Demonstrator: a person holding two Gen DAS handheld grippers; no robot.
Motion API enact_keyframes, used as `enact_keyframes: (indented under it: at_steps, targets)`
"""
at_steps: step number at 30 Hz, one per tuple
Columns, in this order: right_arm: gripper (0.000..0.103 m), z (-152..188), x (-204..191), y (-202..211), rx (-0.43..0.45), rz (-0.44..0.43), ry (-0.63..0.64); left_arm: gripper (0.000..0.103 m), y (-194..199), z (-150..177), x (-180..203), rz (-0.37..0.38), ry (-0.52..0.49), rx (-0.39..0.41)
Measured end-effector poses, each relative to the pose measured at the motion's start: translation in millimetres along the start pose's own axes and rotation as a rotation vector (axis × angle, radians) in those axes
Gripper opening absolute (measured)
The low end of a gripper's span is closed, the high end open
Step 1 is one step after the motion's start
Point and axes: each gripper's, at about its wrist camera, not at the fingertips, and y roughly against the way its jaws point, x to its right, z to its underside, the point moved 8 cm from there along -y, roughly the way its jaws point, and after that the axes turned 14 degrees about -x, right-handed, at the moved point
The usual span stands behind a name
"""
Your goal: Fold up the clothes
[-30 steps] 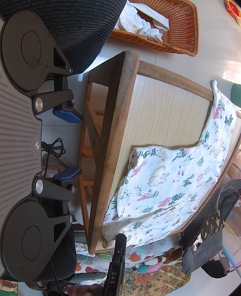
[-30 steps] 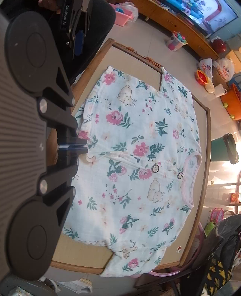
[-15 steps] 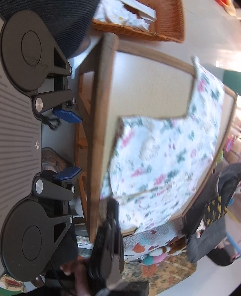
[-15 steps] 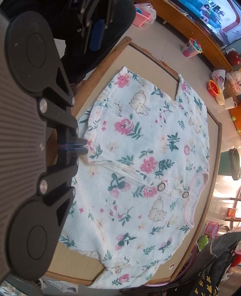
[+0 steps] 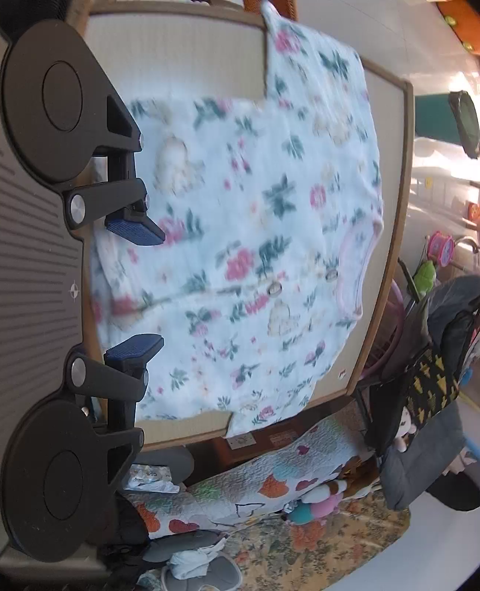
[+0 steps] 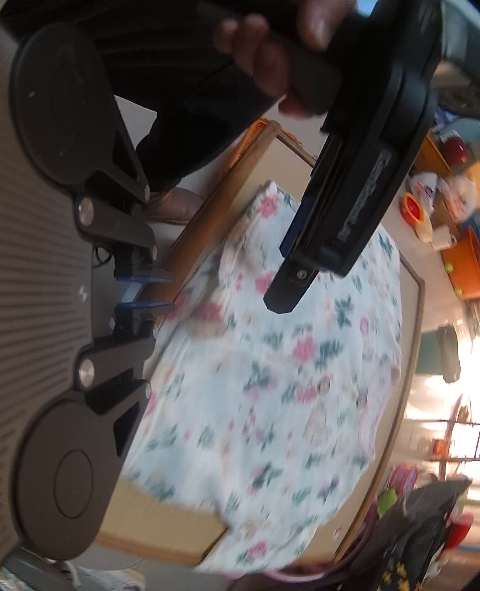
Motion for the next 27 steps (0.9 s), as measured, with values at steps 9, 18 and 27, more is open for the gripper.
enact_keyframes:
  at_steps: [9, 18, 27]
  targets:
    - [0.016, 44.2, 120.4, 24.4, 0.048, 0.084, -0.448, 0.055, -53.4, -6.7, 28.3, -0.088, -0.054, -0.087]
    - [0.017, 42.3, 138.5, -14.3, 0.055, -0.026, -0.669, 0.056, -59.9, -5.8, 28.3, -0.174, -0.143, -0.081]
    - [0.017, 30.0, 123.5, -25.9, 0.018, 0.02, -0.653, 0.062, -59.8, -4.0, 28.4, -0.163, -0.152, -0.059]
